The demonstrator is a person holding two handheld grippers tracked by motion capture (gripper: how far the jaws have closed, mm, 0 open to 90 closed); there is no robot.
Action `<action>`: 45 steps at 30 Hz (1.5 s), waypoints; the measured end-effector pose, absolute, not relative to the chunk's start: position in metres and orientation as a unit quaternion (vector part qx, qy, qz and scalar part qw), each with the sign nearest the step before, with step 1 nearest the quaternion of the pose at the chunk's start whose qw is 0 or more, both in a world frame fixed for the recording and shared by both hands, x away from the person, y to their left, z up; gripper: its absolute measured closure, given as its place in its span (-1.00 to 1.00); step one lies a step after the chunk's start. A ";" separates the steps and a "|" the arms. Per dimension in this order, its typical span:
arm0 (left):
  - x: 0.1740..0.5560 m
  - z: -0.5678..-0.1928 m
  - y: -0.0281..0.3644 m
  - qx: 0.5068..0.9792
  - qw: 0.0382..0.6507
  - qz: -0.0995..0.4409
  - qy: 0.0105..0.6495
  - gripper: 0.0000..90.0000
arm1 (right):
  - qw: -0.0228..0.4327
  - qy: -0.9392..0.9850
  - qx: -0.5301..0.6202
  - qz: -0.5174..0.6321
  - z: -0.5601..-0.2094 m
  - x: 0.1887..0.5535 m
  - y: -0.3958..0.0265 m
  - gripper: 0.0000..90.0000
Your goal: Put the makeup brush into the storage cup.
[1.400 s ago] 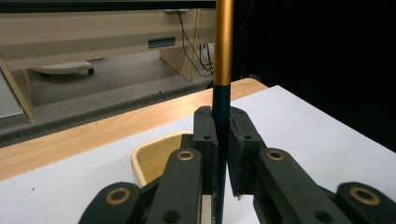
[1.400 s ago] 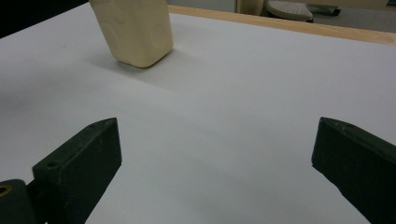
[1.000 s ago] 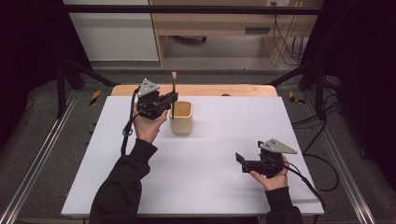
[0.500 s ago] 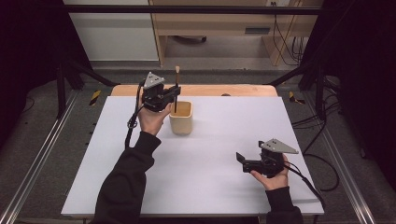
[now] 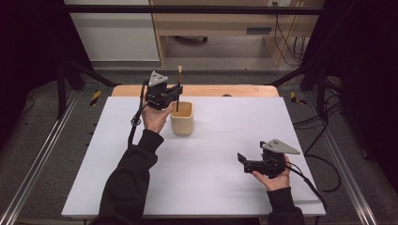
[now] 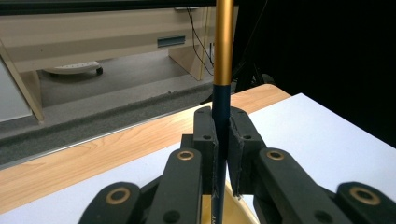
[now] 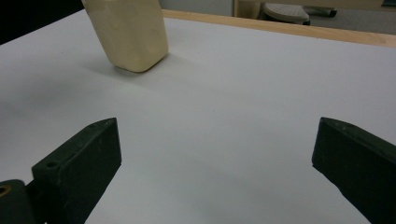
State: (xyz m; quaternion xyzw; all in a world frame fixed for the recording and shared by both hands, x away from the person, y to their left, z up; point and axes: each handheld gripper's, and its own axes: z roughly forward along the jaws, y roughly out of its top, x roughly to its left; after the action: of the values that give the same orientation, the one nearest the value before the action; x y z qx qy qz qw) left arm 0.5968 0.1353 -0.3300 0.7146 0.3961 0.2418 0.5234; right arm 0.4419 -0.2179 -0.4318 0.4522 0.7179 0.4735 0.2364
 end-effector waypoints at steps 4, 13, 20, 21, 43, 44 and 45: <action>0.602 -0.335 0.134 0.717 0.519 0.241 0.398 0.83 | 0.237 0.718 0.453 0.473 -0.432 0.442 -0.218 -0.97; 0.610 -0.347 0.133 0.723 0.507 0.240 0.403 0.83 | 0.238 0.719 0.451 0.472 -0.433 0.443 -0.218 -0.97; 0.612 -0.359 0.133 0.726 0.502 0.234 0.407 0.83 | 0.235 0.718 0.453 0.474 -0.433 0.442 -0.217 -0.97; 0.612 -0.360 0.133 0.728 0.500 0.234 0.406 0.83 | 0.235 0.718 0.453 0.474 -0.433 0.443 -0.217 -0.97; 0.607 -0.385 0.129 0.742 0.485 0.221 0.407 0.83 | 0.236 0.720 0.452 0.471 -0.434 0.443 -0.216 -0.97; 0.607 -0.387 0.129 0.742 0.484 0.219 0.409 0.83 | 0.235 0.720 0.452 0.471 -0.434 0.443 -0.216 -0.97; 0.607 -0.388 0.130 0.743 0.483 0.219 0.409 0.83 | 0.236 0.720 0.452 0.471 -0.434 0.443 -0.217 -0.97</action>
State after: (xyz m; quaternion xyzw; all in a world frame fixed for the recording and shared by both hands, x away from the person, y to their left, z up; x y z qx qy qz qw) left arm 0.6073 0.1295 -0.3882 0.7430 0.4089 0.2186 0.4827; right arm 0.4428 -0.2167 -0.4338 0.4518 0.7202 0.4707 0.2357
